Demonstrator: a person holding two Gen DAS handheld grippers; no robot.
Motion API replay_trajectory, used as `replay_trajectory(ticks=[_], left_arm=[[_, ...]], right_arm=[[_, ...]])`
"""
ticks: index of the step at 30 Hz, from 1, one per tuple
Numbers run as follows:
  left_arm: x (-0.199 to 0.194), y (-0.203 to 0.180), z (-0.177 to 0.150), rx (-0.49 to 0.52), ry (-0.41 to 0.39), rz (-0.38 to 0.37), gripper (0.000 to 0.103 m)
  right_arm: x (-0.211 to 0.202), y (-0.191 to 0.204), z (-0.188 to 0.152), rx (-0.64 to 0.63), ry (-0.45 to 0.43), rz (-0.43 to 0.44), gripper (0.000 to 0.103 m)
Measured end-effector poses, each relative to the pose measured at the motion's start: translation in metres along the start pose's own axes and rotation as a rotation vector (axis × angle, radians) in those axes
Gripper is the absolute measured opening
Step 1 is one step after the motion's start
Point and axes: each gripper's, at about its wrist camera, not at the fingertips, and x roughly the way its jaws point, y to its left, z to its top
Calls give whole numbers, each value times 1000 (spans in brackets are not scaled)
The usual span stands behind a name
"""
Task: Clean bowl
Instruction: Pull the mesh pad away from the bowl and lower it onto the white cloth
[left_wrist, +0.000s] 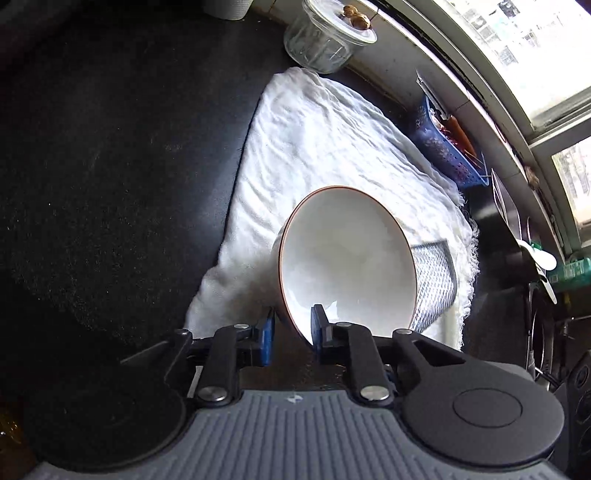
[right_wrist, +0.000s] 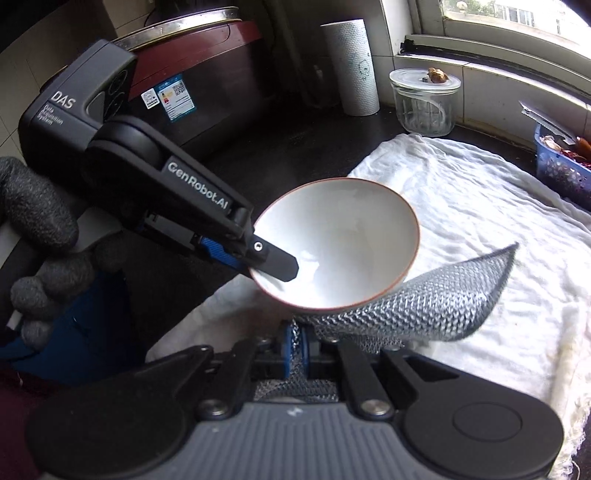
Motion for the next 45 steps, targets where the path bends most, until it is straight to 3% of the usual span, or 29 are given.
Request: replay_trajectory(ticks=[7, 15, 20, 24, 26, 29, 31, 35, 39, 42, 45], left_arm=[[-24, -6, -3, 117, -73, 60, 19], [-35, 7, 0, 78, -107, 49, 21], [-34, 9, 1, 64, -106, 32, 22], [-31, 10, 2, 56, -104, 24, 22], [-30, 11, 2, 52, -101, 19, 22], [-29, 12, 3, 49, -97, 13, 22], [-29, 12, 3, 53, -97, 10, 22], [-27, 12, 3, 63, -94, 11, 22], [-25, 11, 5, 70, -87, 13, 22], [-24, 11, 6, 70, -82, 11, 22], [-21, 10, 5, 73, -75, 12, 22]], right_arm=[[-32, -19, 0, 7, -45, -101, 6], [-63, -33, 5, -24, -74, -223, 6], [-101, -44, 14, 18, -145, -230, 6], [-128, -54, 25, 63, -217, -187, 6], [-126, -62, 26, 90, -191, -184, 7], [-90, -77, 13, 61, 22, -346, 16], [-74, -78, -1, 20, 105, -438, 21], [-79, -67, -12, 22, 75, -452, 48], [-90, -50, -6, -61, 19, -573, 51], [-101, -30, 1, -108, -19, -513, 53], [-89, -9, 0, -191, 34, -408, 61]])
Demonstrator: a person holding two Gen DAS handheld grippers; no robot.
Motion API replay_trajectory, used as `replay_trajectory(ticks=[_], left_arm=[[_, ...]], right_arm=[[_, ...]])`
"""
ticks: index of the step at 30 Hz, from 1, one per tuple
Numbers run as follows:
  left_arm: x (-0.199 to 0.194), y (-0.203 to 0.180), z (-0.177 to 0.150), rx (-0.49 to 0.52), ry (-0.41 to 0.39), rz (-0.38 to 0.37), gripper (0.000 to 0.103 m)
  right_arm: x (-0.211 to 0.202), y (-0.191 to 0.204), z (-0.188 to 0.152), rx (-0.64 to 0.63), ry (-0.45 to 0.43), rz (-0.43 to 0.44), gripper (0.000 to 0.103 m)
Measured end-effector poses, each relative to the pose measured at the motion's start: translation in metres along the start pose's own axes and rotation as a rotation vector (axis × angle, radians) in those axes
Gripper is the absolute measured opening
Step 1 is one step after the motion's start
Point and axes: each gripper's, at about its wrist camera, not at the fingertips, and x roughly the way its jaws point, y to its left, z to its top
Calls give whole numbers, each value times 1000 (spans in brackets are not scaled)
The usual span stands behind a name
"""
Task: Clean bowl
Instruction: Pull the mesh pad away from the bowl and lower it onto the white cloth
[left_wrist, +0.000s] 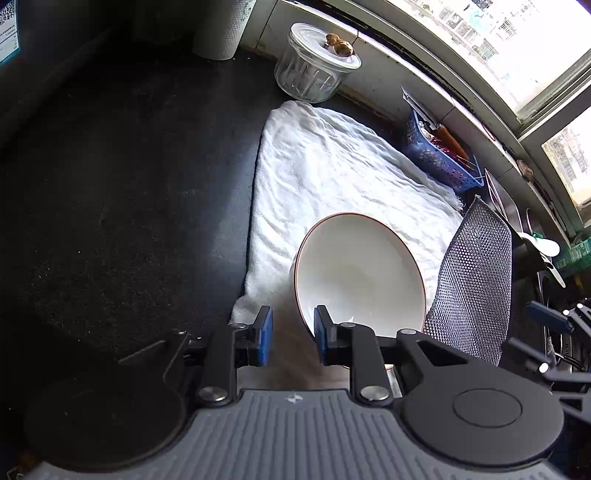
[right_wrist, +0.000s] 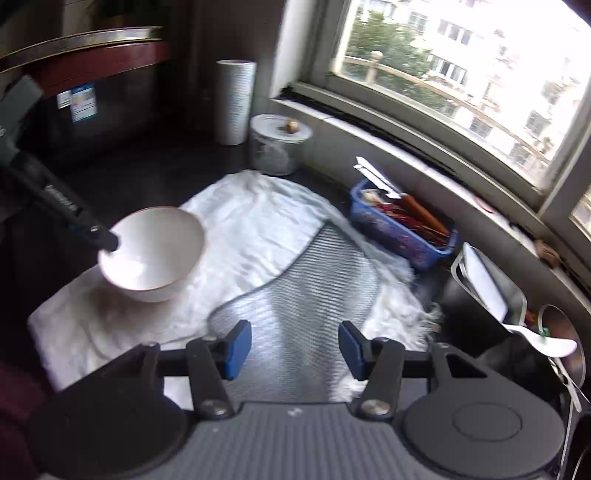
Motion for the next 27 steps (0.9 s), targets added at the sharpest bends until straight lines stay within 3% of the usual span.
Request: replay_trajectory(ticks=[5, 6, 9, 12, 15, 18, 20, 21, 24, 27], left_arm=[[0, -1, -1, 7, 7, -2, 22], [0, -1, -1, 7, 6, -2, 22], [-1, -1, -1, 4, 5, -2, 22], [-1, 0, -1, 3, 5, -3, 22], [-1, 0, -1, 3, 4, -2, 22], [0, -1, -1, 6, 5, 0, 22], [1, -2, -1, 8, 7, 1, 22], [1, -2, -1, 9, 7, 2, 22], [-1, -2, -2, 11, 5, -2, 22], [-3, 0, -4, 8, 1, -2, 22]], right_arm=[[50, 25, -13, -91, 124, 15, 62], [58, 26, -15, -89, 133, 12, 57], [64, 15, -17, -16, 142, 23, 28], [57, -3, -15, 81, 128, 64, 22], [31, -19, -4, 150, 66, 103, 22], [8, -25, 11, 163, 23, 224, 24], [13, -11, 12, 103, 51, 254, 36], [18, -3, 10, 72, 75, 259, 49], [40, 17, -2, 43, 163, 267, 51], [29, 25, -6, 69, 130, 295, 51]])
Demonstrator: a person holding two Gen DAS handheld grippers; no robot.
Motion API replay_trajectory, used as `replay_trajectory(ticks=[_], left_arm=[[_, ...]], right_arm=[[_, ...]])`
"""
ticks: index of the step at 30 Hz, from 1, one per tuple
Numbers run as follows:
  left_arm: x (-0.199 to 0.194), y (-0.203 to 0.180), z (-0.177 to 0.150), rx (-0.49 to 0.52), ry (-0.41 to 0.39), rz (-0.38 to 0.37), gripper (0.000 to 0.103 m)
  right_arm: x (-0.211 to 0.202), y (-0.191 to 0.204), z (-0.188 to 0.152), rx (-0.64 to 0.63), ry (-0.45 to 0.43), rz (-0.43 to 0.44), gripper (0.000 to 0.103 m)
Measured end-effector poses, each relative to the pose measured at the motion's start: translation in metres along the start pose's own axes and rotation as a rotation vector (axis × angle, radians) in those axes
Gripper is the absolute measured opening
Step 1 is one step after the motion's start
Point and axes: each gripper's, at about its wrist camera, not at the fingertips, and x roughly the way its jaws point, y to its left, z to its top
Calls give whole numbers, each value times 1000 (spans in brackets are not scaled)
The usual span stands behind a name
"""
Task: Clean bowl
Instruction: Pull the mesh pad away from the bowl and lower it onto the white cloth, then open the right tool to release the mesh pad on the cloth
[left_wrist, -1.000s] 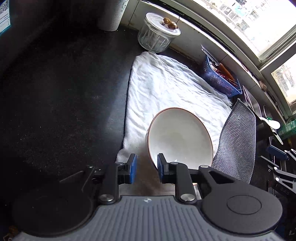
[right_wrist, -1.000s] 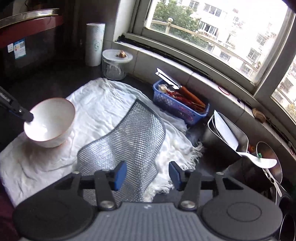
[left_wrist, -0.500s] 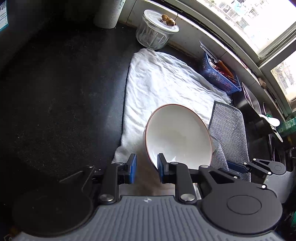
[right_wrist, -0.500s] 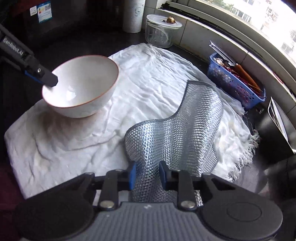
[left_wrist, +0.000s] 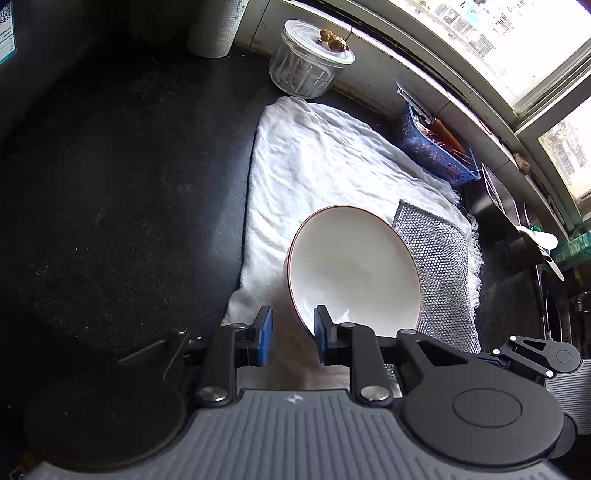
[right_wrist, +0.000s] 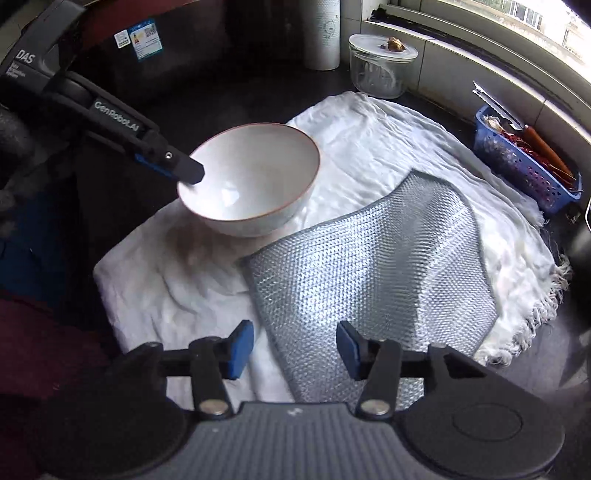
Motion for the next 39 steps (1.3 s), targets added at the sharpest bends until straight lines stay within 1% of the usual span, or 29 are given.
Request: replay_trajectory(ticks=[3, 5, 7, 8, 10, 11, 12, 14, 17, 20, 21, 23, 24, 27, 29, 30, 31, 32, 34, 35, 36, 37, 38, 39], left_arm=[[-1, -1, -1, 6, -3, 1, 22], [-2, -2, -1, 12, -4, 1, 22], [-2, -3, -1, 17, -4, 4, 22], [-2, -3, -1, 18, -3, 5, 22], [-2, -5, -1, 24, -2, 9, 22], [-3, -5, -1, 25, -2, 9, 22], [-5, -5, -1, 27, -5, 9, 22], [-6, -3, -2, 22, -10, 9, 22], [-7, -3, -2, 19, -15, 12, 22], [-9, -6, -2, 37, -27, 26, 22], [-10, -6, -1, 39, -31, 27, 22], [-12, -6, 0, 43, -38, 30, 22], [-13, -5, 0, 40, -42, 33, 22], [-16, -2, 1, 38, -58, 46, 22], [-18, 0, 1, 44, -68, 57, 22], [-19, 0, 2, 47, -74, 63, 22], [-20, 1, 2, 53, -79, 67, 22], [-22, -1, 3, 69, -87, 72, 22], [-24, -5, 3, 106, -100, 83, 22], [-25, -10, 3, 136, -108, 86, 22], [-26, -14, 3, 167, -116, 90, 25], [-28, -19, 2, 199, -124, 94, 36], [-30, -26, 0, 251, -140, 100, 41], [-33, -34, -2, 301, -156, 106, 43]], right_arm=[[-14, -6, 0, 40, -58, -32, 50], [-22, -20, -2, 88, -123, -121, 49], [-20, -38, -3, 165, -140, -161, 47], [-16, -46, -3, 198, -138, -176, 46], [3, -62, -8, 234, -82, -205, 37], [15, -69, -13, 252, -36, -254, 38], [23, -75, -17, 271, -9, -288, 36], [9, -77, -19, 323, -68, -272, 36], [-15, -61, -14, 273, -148, -272, 36], [-12, -56, -13, 260, -166, -240, 36], [-5, -56, -14, 261, -153, -226, 37], [15, -60, -18, 277, -81, -204, 39], [21, -61, -21, 283, -82, -203, 43], [24, -63, -22, 323, -111, -183, 42], [23, -61, -23, 316, -127, -184, 43], [22, -60, -22, 307, -131, -189, 46], [22, -59, -22, 303, -134, -196, 51], [21, -58, -21, 308, -142, -203, 53], [19, -56, -20, 327, -157, -207, 65], [18, -56, -19, 347, -167, -206, 68], [18, -55, -17, 368, -175, -208, 72], [19, -54, -16, 388, -181, -215, 74], [19, -53, -14, 408, -187, -223, 74], [19, -52, -12, 428, -196, -233, 75]])
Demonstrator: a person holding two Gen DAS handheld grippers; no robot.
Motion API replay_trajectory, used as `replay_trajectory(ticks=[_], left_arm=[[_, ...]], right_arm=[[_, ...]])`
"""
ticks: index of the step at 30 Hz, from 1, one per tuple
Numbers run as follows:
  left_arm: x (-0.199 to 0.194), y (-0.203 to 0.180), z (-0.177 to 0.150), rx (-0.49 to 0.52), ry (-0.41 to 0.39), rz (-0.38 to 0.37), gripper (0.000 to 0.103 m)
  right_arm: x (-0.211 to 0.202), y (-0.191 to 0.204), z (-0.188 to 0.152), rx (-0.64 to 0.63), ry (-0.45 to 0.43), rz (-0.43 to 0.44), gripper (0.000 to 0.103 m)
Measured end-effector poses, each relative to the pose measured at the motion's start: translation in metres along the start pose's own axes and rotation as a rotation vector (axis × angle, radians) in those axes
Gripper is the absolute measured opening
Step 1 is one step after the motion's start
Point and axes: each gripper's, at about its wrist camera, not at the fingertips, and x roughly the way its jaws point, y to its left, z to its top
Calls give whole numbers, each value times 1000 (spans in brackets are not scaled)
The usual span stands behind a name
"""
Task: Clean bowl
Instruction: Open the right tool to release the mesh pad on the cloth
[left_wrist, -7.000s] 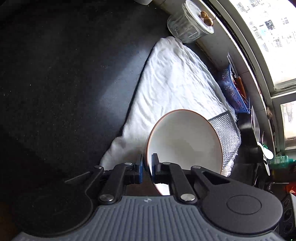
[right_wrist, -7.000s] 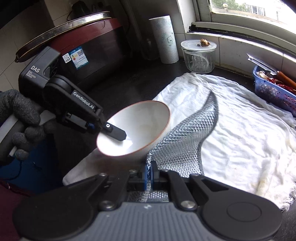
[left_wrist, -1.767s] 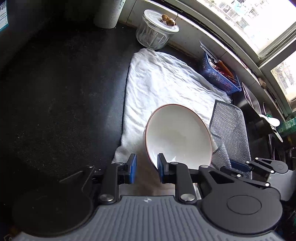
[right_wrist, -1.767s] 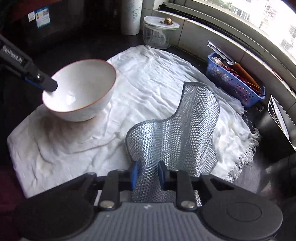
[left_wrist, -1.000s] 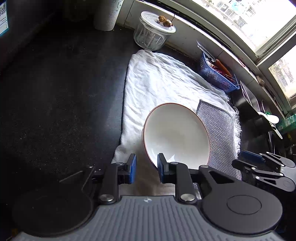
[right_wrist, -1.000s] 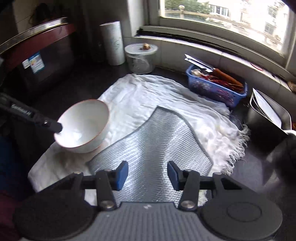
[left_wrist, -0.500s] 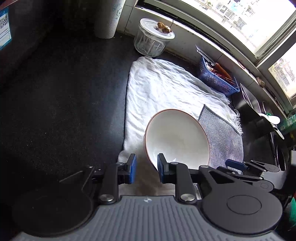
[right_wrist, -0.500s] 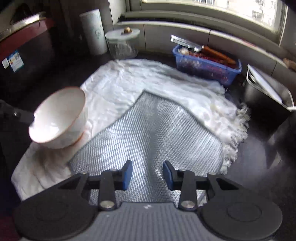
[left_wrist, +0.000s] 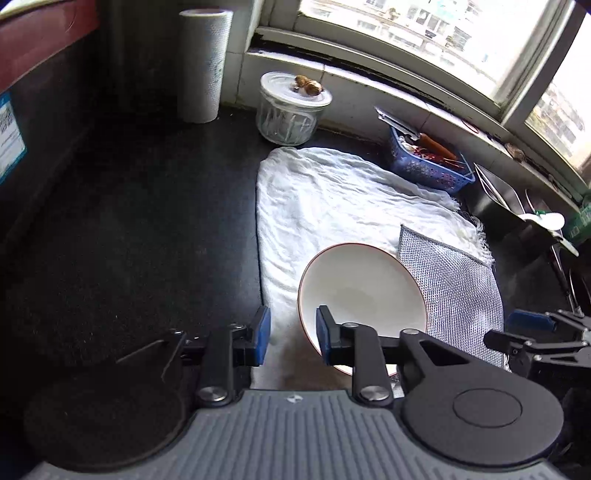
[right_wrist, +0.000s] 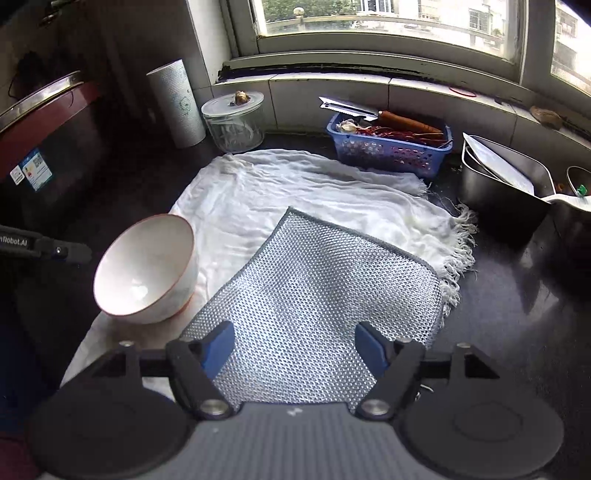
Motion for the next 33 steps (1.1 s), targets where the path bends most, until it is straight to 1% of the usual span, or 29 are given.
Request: replay_trajectory(ticks=[3, 5, 6, 7, 8, 10, 11, 12, 13, 15, 18, 22, 24, 30, 33], left_arm=[[-9, -19, 0, 102, -43, 30, 43], [-13, -30, 1, 153, -51, 52, 44], [-15, -36, 1, 177, -58, 65, 46], [-17, -39, 1, 190, -63, 69, 53], [-20, -42, 2, 193, -70, 62, 57], [-24, -43, 3, 164, -72, 21, 68], [-27, -44, 4, 146, -68, 2, 71], [-29, -44, 4, 139, -72, -11, 77], [-33, -46, 4, 136, -84, -5, 79], [-35, -50, 4, 141, -91, -10, 80], [-39, -53, 2, 133, -98, 9, 80], [-37, -51, 0, 91, -61, -11, 80], [-37, -49, -1, 90, -53, -15, 80], [-38, -46, -3, 55, -29, 7, 80], [-39, -48, -4, 63, -24, -5, 80]], right_arm=[[-2, 5, 4, 55, -18, -50, 79], [-4, 7, 8, 95, -21, -75, 81], [-5, 9, 10, 113, -21, -88, 82], [-6, 9, 12, 125, -19, -101, 84], [-8, 10, 13, 137, -16, -114, 84], [-13, 12, 17, 166, -6, -128, 89], [-15, 12, 19, 193, -2, -131, 90], [-18, 12, 20, 212, -3, -134, 91], [-22, 14, 21, 221, -8, -139, 92], [-29, 17, 24, 234, -20, -153, 95], [-46, 25, 31, 206, -48, -174, 96], [-70, 41, 32, 174, -57, -185, 97], [-81, 50, 31, 149, -56, -197, 97], [-92, 66, 26, 113, -37, -197, 97], [-93, 68, 25, 115, -27, -189, 97]])
